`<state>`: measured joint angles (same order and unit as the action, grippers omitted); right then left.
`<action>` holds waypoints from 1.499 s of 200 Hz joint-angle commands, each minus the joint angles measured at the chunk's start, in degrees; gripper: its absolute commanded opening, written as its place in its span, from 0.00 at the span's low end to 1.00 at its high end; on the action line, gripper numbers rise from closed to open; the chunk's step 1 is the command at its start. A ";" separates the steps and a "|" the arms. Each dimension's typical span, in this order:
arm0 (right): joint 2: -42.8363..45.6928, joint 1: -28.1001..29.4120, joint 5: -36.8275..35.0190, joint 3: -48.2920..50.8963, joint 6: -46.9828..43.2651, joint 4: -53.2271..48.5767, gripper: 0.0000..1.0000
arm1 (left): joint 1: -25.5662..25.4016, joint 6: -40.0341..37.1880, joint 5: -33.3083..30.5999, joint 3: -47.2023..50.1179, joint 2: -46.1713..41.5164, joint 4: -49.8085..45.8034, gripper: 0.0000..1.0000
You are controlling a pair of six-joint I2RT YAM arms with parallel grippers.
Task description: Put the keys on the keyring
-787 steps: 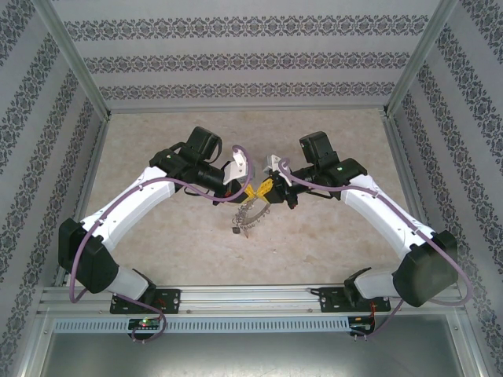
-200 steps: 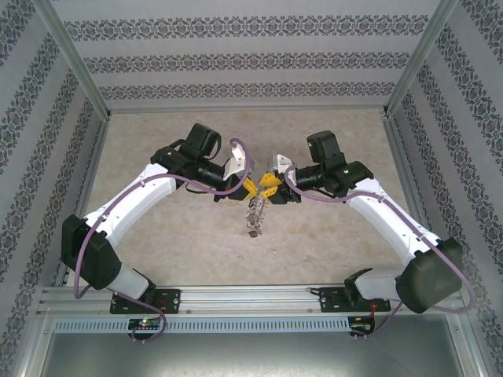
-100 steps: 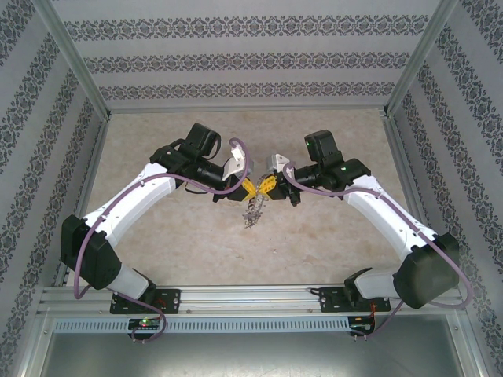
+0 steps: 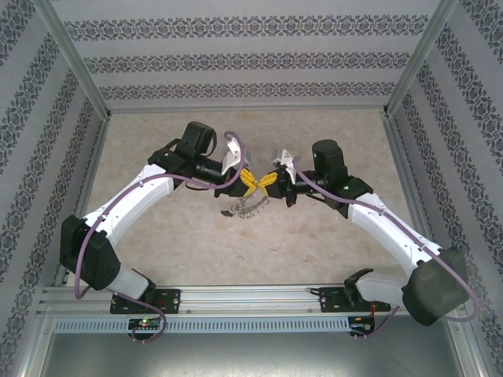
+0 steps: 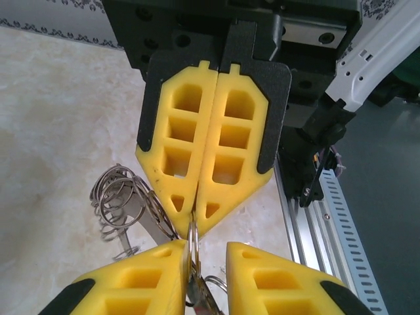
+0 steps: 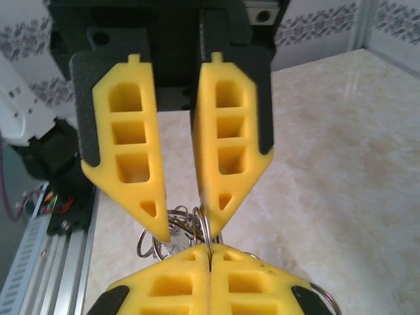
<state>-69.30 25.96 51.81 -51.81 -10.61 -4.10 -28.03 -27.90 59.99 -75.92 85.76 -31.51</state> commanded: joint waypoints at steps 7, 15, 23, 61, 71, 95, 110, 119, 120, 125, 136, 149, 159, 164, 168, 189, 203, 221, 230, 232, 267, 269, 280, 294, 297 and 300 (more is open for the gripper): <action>2.28 1.52 -3.55 2.53 8.97 12.78 0.00 | 0.25 1.92 2.33 0.16 -0.97 2.46 0.20; 2.43 2.04 -4.52 2.80 9.11 13.27 0.00 | 0.23 2.34 2.07 0.07 -0.71 2.65 0.19; 2.74 2.57 -5.96 3.39 9.73 14.33 0.00 | 0.21 2.50 2.02 0.07 -0.64 2.84 0.16; 4.51 6.38 -19.23 9.24 16.19 25.44 0.00 | 0.29 3.44 1.89 0.77 -1.10 4.02 0.08; 4.65 7.37 -21.22 10.54 17.08 28.08 0.00 | 0.31 3.46 1.55 0.86 -1.07 3.92 0.08; 4.86 8.62 -23.99 12.68 19.09 32.28 0.00 | 0.33 2.57 0.72 0.78 -1.16 2.87 0.08; 5.44 9.51 -25.89 13.21 18.79 32.68 0.00 | 0.30 1.83 -0.03 0.53 -1.02 1.63 0.08; 5.97 9.89 -27.00 13.72 18.76 33.58 0.00 | 0.34 1.32 -0.30 0.26 -0.80 0.83 0.08; 6.04 9.94 -27.10 13.78 18.73 33.69 0.00 | 0.30 1.25 -0.30 0.21 -0.78 0.79 0.09; 6.37 9.99 -27.59 14.10 18.83 34.00 0.00 | 0.34 1.19 -0.31 0.09 -0.71 0.39 0.10; 6.91 9.99 -28.07 14.28 18.59 33.98 0.00 | 0.30 0.83 -0.22 -0.18 -0.63 -0.28 0.16; 7.43 9.95 -28.03 14.28 17.13 32.78 0.00 | 0.55 0.74 0.48 -0.19 -0.75 -0.46 0.19; 7.75 9.99 -27.71 14.28 15.70 31.87 0.00 | 0.84 0.57 1.76 -0.13 -0.90 -0.33 0.19; 8.06 9.99 -27.78 14.33 15.08 31.56 0.00 | 0.93 0.72 2.44 0.10 -1.09 0.11 0.20; 8.12 9.99 -27.54 14.37 14.60 31.36 0.00 | 0.96 0.97 2.98 0.32 -1.12 0.43 0.22; 8.43 9.98 -26.87 13.33 11.76 28.08 0.00 | 1.39 2.62 5.26 2.09 -2.40 3.07 0.26; 8.41 10.03 -27.11 12.92 12.50 27.71 0.00 | 1.34 3.49 4.68 3.08 -3.21 4.28 0.25; 8.32 10.54 -27.58 12.79 14.30 29.02 0.00 | 1.38 3.99 3.78 3.92 -3.73 4.87 0.17; 8.39 10.81 -28.32 12.66 14.90 29.40 0.00 | 1.38 4.18 3.17 4.09 -3.75 4.88 0.15; 8.35 10.86 -28.47 12.65 15.04 29.41 0.00 | 1.37 4.24 3.02 4.15 -3.75 4.88 0.14; 8.03 11.77 -28.67 12.00 15.25 29.37 0.00 | 1.35 4.62 -0.83 3.99 -4.11 4.97 0.00; 8.04 11.75 -28.58 12.00 15.02 29.36 0.00 | 1.32 4.53 -1.05 3.91 -4.13 4.81 0.00; 8.08 11.74 -27.60 11.88 12.85 27.86 0.00 | 1.35 3.19 -1.53 3.37 -4.20 3.50 0.00; 7.90 11.32 -21.05 10.78 5.03 21.72 0.00 | 1.37 1.04 -2.47 2.43 -4.24 1.37 0.00; 7.87 11.30 -19.96 10.11 2.69 19.78 0.00 | 1.36 0.48 -2.60 2.13 -4.20 0.83 0.00; 8.01 11.24 -19.28 9.51 0.57 17.18 0.00 | 1.34 0.04 -2.81 1.91 -4.12 0.18 0.00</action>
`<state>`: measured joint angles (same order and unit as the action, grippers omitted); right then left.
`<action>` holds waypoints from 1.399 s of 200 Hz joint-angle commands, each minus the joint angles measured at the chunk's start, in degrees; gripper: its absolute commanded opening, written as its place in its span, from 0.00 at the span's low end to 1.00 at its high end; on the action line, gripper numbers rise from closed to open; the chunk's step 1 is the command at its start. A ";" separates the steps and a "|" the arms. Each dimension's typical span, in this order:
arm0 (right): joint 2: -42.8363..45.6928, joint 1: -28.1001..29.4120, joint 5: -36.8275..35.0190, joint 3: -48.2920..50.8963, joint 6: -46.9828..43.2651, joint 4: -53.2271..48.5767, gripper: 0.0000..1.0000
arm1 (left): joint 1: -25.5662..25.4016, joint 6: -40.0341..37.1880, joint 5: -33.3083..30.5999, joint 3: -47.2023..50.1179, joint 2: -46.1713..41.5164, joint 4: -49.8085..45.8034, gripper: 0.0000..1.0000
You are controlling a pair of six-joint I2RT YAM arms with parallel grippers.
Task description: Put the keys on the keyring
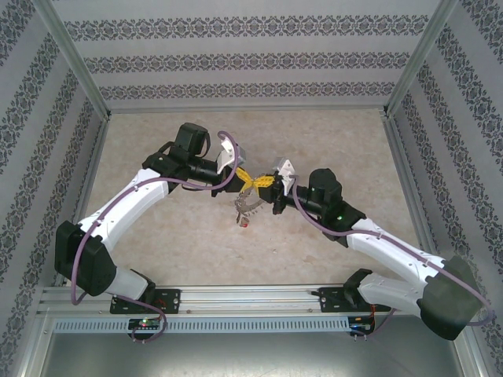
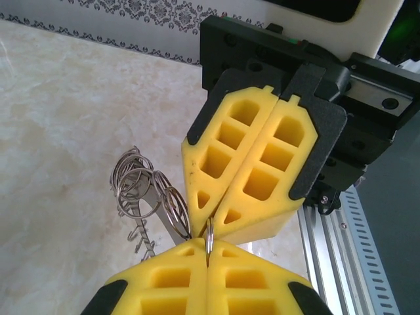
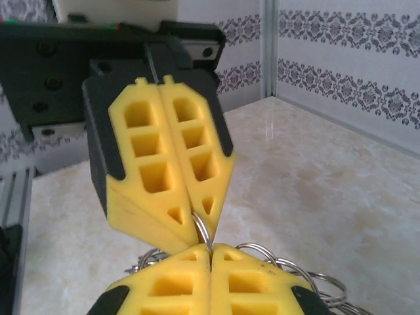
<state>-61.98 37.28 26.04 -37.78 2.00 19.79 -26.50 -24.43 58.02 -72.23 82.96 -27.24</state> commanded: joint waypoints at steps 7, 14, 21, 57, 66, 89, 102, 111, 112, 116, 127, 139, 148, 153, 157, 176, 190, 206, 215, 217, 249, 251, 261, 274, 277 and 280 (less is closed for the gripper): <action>0.48 -0.22 7.72 -5.55 -15.76 -10.75 0.00 | -0.27 -4.50 -1.14 -2.22 -1.25 -5.27 0.00; 0.40 -0.80 9.72 -6.31 -18.70 -14.02 0.01 | -0.24 -5.53 -1.24 -2.64 -1.17 -6.50 0.00; 0.35 -1.63 11.98 -6.96 -20.82 -16.64 0.04 | -0.26 -7.28 -1.06 -3.23 -1.05 -7.99 0.00; -1.56 -4.12 19.39 -12.89 -31.73 -30.67 0.19 | -0.56 -13.90 0.48 -4.43 -1.27 -12.16 0.00; -2.58 -4.42 20.32 -14.93 -34.69 -34.73 0.20 | -0.74 -14.76 0.44 -4.32 -1.44 -12.14 0.00; -5.09 -4.82 21.69 -18.76 -38.61 -40.63 0.24 | -1.05 -16.56 1.38 -5.04 -1.23 -13.33 0.00; -6.27 -5.14 22.85 -20.20 -39.37 -42.05 0.25 | -1.29 -17.40 1.61 -5.27 -1.05 -13.84 0.00; -7.13 -5.28 23.79 -21.19 -39.64 -42.90 0.27 | -1.44 -17.47 1.67 -5.15 -1.15 -13.66 0.00; -7.25 -5.28 23.88 -21.28 -39.67 -42.99 0.27 | -1.40 -17.48 1.71 -5.13 -1.14 -13.69 0.00; -7.61 -5.28 24.15 -21.64 -39.78 -43.30 0.28 | -1.43 -17.65 1.81 -5.12 -1.25 -13.71 0.00; -8.48 -5.36 24.10 -22.38 -40.06 -43.87 0.30 | -1.49 -18.35 2.80 -4.95 -1.41 -13.75 0.00; -9.10 -5.37 23.54 -22.60 -39.85 -43.65 0.31 | -1.54 -18.86 3.68 -4.95 -1.54 -13.94 0.00; -9.38 -5.54 22.86 -22.61 -38.40 -42.43 0.32 | -1.76 -19.50 4.03 -5.03 -1.57 -14.39 0.00; -9.48 -5.78 22.78 -22.63 -37.25 -41.47 0.32 | -1.75 -19.52 3.95 -5.07 -1.49 -14.46 0.00; -9.48 -5.98 23.08 -22.67 -36.35 -40.85 0.32 | -1.84 -19.52 3.86 -5.04 -1.49 -14.50 0.00; -9.16 -7.15 25.24 -22.73 -32.61 -37.77 0.33 | -1.83 -19.69 3.77 -5.11 -1.49 -14.74 0.00; -8.87 -7.56 25.31 -22.73 -31.98 -37.33 0.33 | -1.81 -19.71 3.94 -5.08 -1.66 -14.68 0.00; -9.04 -7.75 25.24 -22.87 -32.10 -37.81 0.33 | -1.80 -19.55 4.29 -5.10 -1.84 -14.43 0.00; -9.21 -7.70 25.67 -22.87 -32.21 -37.94 0.34 | -1.80 -19.18 4.38 -5.11 -1.76 -14.15 0.00; -9.22 -7.71 25.75 -22.87 -32.23 -37.97 0.34 | -1.82 -19.13 4.38 -5.12 -1.75 -14.02 0.00; -9.66 -6.04 27.13 -22.79 -33.98 -39.24 0.34 | -1.83 -18.03 4.39 -4.94 -1.76 -12.85 0.00; -9.66 -5.89 27.17 -22.78 -34.16 -39.38 0.34 | -1.81 -17.98 4.39 -4.94 -1.75 -12.84 0.00; -9.74 -5.26 27.14 -22.79 -34.77 -39.94 0.34 | -1.80 -17.94 4.30 -5.02 -1.75 -12.70 0.00; -10.13 -4.80 26.66 -23.03 -35.26 -40.77 0.34 | -1.83 -17.76 4.30 -5.18 -1.75 -12.66 0.00; -10.22 -4.72 26.50 -23.10 -35.50 -40.99 0.33 | -1.80 -17.76 4.30 -5.20 -1.67 -12.73 0.00; -10.31 -4.61 26.40 -23.13 -35.70 -41.13 0.33 | -1.80 -17.76 4.28 -5.21 -1.68 -12.74 0.00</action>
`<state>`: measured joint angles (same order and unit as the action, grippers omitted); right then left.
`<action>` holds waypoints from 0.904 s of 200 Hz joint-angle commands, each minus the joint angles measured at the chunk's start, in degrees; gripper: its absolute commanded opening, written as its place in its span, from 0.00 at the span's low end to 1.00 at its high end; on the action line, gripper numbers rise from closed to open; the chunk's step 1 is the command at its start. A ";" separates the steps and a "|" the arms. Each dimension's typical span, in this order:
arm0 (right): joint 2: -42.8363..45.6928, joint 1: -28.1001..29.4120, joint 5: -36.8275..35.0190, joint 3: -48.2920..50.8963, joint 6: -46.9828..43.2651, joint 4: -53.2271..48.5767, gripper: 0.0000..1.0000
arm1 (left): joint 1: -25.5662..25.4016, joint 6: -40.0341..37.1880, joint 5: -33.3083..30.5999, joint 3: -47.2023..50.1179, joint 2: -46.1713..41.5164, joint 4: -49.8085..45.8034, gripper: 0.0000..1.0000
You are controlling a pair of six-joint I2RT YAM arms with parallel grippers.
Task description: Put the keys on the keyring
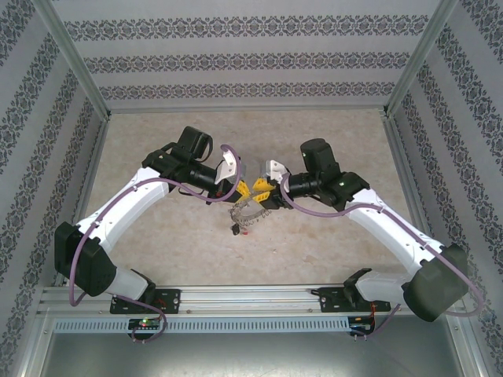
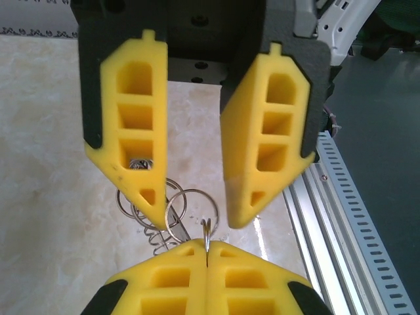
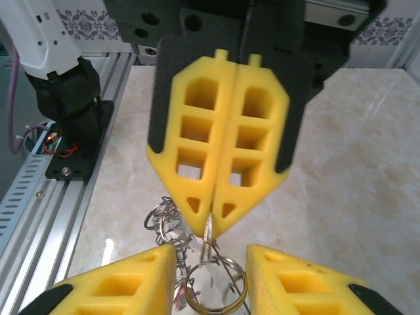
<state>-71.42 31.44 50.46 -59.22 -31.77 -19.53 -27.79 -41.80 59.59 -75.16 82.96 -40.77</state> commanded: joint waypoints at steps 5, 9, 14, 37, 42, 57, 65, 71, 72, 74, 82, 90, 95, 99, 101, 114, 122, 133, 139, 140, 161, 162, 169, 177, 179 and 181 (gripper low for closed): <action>-1.00 1.31 1.68 -1.77 -2.14 -2.06 0.33 | -0.54 -0.30 2.64 -2.35 -1.59 0.86 0.00; -1.13 1.41 1.46 -1.77 -2.16 -2.09 0.32 | -0.51 -0.25 2.55 -2.35 -1.61 0.79 0.00; -1.24 1.51 1.25 -1.87 -2.24 -2.09 0.31 | -0.51 -0.17 2.42 -2.44 -1.53 0.83 0.00; -1.94 2.11 -0.04 -2.20 -2.26 -2.13 0.26 | -0.52 0.14 2.28 -2.40 -1.40 0.97 0.00; -2.20 2.28 -0.74 -2.37 -2.48 -2.39 0.24 | -0.51 0.37 2.22 -2.37 -1.42 1.15 0.00; -2.88 2.74 -2.76 -2.99 -2.51 -3.17 0.16 | -0.51 0.88 2.03 -2.14 -1.40 1.52 0.00; -3.18 2.79 -3.61 -3.03 -1.78 -2.78 0.05 | -0.52 1.18 1.93 -2.23 -1.25 1.66 0.00; -3.29 2.83 -4.08 -2.97 -0.79 -2.13 0.00 | -0.53 1.45 1.77 -2.24 -1.14 1.65 0.00; -3.29 2.83 -4.15 -2.99 -0.68 -1.94 0.00 | -0.52 1.45 1.76 -2.21 -1.09 1.66 0.00; -3.29 2.84 -4.38 -2.94 -0.36 -1.79 0.00 | -0.51 1.52 1.73 -2.19 -1.06 1.66 0.00; -3.25 2.73 -4.81 -2.52 0.89 -0.43 0.00 | -0.52 1.85 1.58 -2.04 -1.04 1.77 0.00; -2.92 2.66 -5.32 -1.76 2.64 1.62 0.00 | -0.53 2.34 1.22 -1.85 -1.05 2.04 0.00; -2.54 2.51 -5.37 -1.13 3.77 3.09 0.00 | -0.49 2.86 0.99 -1.56 -1.21 2.41 0.00; -2.28 2.37 -5.37 -0.61 4.73 4.37 0.00 | -0.41 3.02 0.97 -1.27 -1.36 2.69 0.00; -2.09 2.26 -5.37 -0.41 5.17 5.00 0.00 | -0.31 3.06 0.96 -1.12 -1.50 2.82 0.00; -0.93 1.66 -5.25 1.38 8.19 8.69 0.00 | 0.07 3.90 0.64 0.01 -1.74 3.75 0.03; -0.17 1.36 -5.37 2.50 10.05 11.12 0.00 | 0.48 4.76 0.82 0.59 -1.75 4.44 0.05; 0.84 0.96 -5.43 4.06 12.21 14.38 0.00 | 0.79 5.27 1.54 1.18 -1.59 4.75 0.09; 1.23 0.75 -5.62 4.60 13.17 15.53 0.00 | 0.89 5.56 1.66 1.34 -1.41 4.83 0.10; 1.30 0.74 -5.71 4.66 13.29 15.64 0.00 | 0.89 5.62 1.66 1.38 -1.40 4.83 0.11; 2.54 0.36 -7.22 5.84 15.03 17.86 0.00 | 0.99 6.29 1.75 1.65 -0.52 4.83 0.18; 2.61 0.37 -7.31 5.85 15.09 17.90 0.00 | 1.03 6.33 1.75 1.66 -0.47 4.83 0.18; 2.93 0.29 -7.93 6.12 15.41 18.26 0.00 | 1.08 6.51 1.75 1.84 -0.20 4.89 0.20; 3.24 0.29 -8.75 6.15 15.68 18.27 0.00 | 1.21 6.79 1.98 2.00 0.05 5.10 0.20; 3.31 0.29 -8.96 6.25 15.73 18.29 0.00 | 1.22 6.88 2.08 2.02 0.02 5.16 0.21; 3.46 0.22 -9.12 6.25 15.87 18.38 0.00 | 1.26 6.97 2.16 2.09 0.15 5.24 0.21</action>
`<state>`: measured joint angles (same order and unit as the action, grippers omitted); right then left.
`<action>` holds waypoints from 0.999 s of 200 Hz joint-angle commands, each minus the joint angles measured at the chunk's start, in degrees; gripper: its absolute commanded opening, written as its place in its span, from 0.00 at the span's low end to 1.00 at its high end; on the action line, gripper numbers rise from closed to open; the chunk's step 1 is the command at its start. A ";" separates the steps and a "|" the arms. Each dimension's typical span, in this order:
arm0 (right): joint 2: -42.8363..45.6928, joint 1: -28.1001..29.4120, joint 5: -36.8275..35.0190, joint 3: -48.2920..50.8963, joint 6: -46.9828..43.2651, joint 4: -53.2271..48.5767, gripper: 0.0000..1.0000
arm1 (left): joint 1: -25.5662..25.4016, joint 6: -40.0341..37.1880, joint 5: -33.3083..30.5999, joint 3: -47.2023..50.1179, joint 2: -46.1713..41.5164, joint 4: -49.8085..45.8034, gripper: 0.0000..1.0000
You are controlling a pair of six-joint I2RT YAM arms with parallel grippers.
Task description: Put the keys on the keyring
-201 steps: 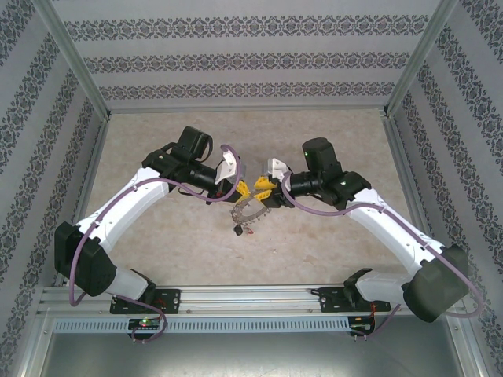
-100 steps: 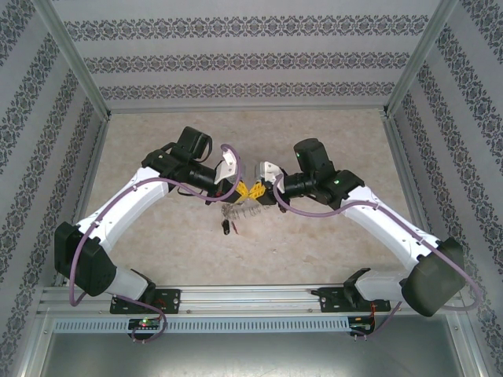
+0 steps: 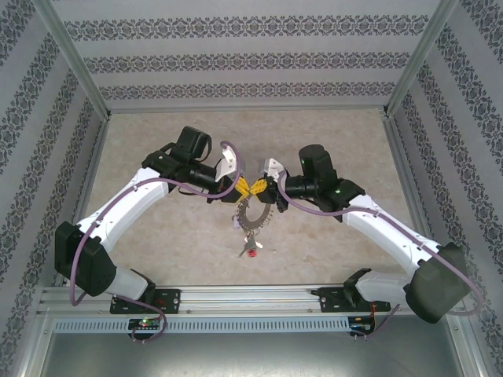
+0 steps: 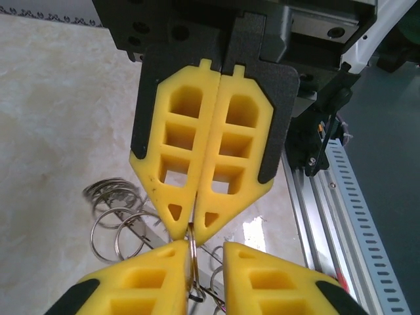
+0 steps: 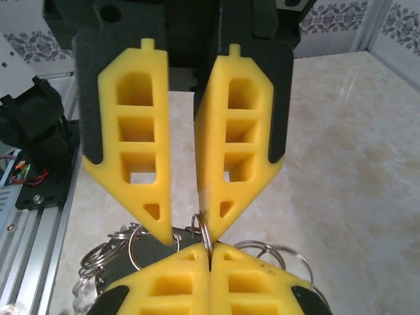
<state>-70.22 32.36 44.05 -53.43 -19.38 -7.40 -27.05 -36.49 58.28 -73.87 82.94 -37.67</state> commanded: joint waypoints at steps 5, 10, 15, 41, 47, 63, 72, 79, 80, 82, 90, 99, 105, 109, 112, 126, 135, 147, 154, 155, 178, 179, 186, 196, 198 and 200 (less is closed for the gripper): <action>2.35 -0.78 -3.14 0.68 3.79 6.34 0.00 | 0.62 1.85 3.59 0.86 0.36 2.31 0.21; 2.57 -0.85 -3.51 0.70 3.98 6.44 0.00 | 0.66 2.30 3.79 1.04 0.50 2.62 0.21; 2.77 -0.89 -4.10 0.79 4.00 6.35 0.00 | 0.80 2.59 4.00 1.16 0.55 2.89 0.21; 4.24 -0.85 -8.07 2.04 5.02 7.03 0.00 | 0.95 4.29 4.96 2.20 0.61 5.02 0.27; 4.58 -0.81 -8.77 2.66 5.92 7.98 0.00 | 0.98 4.85 5.16 2.51 0.57 5.78 0.27; 5.25 -0.35 -10.78 3.84 7.13 9.32 0.00 | 1.00 6.26 4.68 3.13 0.61 7.44 0.28; 5.62 0.10 -12.50 4.35 7.22 9.57 0.00 | 0.97 6.96 3.88 3.61 0.54 8.34 0.28; 5.87 0.33 -13.05 4.83 7.36 9.91 0.00 | 1.01 7.61 3.22 4.03 0.41 9.11 0.29; 5.92 0.38 -13.13 4.91 7.39 9.97 0.00 | 0.98 7.64 3.15 4.10 0.35 9.24 0.30; 6.02 0.41 -13.23 5.05 7.52 10.20 0.00 | 1.00 7.85 2.98 4.22 0.31 9.51 0.30; 6.32 0.66 -14.28 5.79 8.24 11.36 0.00 | 0.98 8.75 2.53 4.88 -0.09 10.86 0.32; 6.78 0.94 -15.04 6.73 8.97 12.67 0.00 | 1.08 9.77 2.04 5.46 -0.46 12.34 0.33; 6.90 1.02 -15.08 6.94 9.17 13.22 0.00 | 1.06 10.10 1.88 5.66 -0.57 12.97 0.33; 6.93 1.04 -15.12 7.02 9.28 13.31 0.00 | 1.12 10.41 1.78 5.82 -0.66 13.26 0.33; 7.07 1.10 -15.13 7.12 9.27 13.32 0.00 | 1.08 10.51 1.69 5.79 -0.67 13.44 0.33; 7.32 1.13 -15.48 7.26 9.19 13.11 0.00 | 1.13 11.08 1.57 5.68 -0.91 13.75 0.33; 7.69 1.13 -15.67 7.34 9.01 13.03 0.00 | 1.29 11.51 1.57 5.88 -1.03 14.17 0.34; 7.96 1.03 -15.78 7.24 8.85 12.56 0.00 | 1.33 12.24 1.49 6.21 -1.24 14.95 0.37; 8.07 1.04 -15.93 7.14 8.50 11.93 0.00 | 1.42 12.49 1.42 6.35 -1.36 15.23 0.38; 8.03 1.04 -15.93 7.08 8.44 11.82 0.00 | 1.45 12.53 1.41 6.40 -1.37 15.29 0.38; 8.31 0.95 -16.01 6.89 7.94 10.66 0.00 | 1.71 14.39 1.06 7.37 -1.80 17.29 0.39; 8.28 0.95 -16.01 6.91 7.95 10.70 0.00 | 1.72 14.50 1.05 7.40 -1.85 17.37 0.39; 8.33 1.03 -16.12 6.98 7.99 10.70 0.00 | 1.79 15.50 0.96 7.87 -2.13 18.64 0.39; 8.36 1.12 -16.72 7.19 8.31 10.90 0.00 | 1.79 16.77 0.81 8.79 -2.49 20.53 0.40; 8.35 1.17 -16.83 7.31 8.35 10.96 0.00 | 1.75 17.04 0.68 8.88 -2.57 20.88 0.40; 8.41 1.20 -16.94 7.31 8.38 11.17 0.00 | 1.78 17.37 0.51 9.08 -2.60 21.23 0.40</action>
<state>-63.42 33.23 28.40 -46.19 -11.70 0.95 -26.06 -23.33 59.07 -66.67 82.56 -22.46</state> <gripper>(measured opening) 0.058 0.395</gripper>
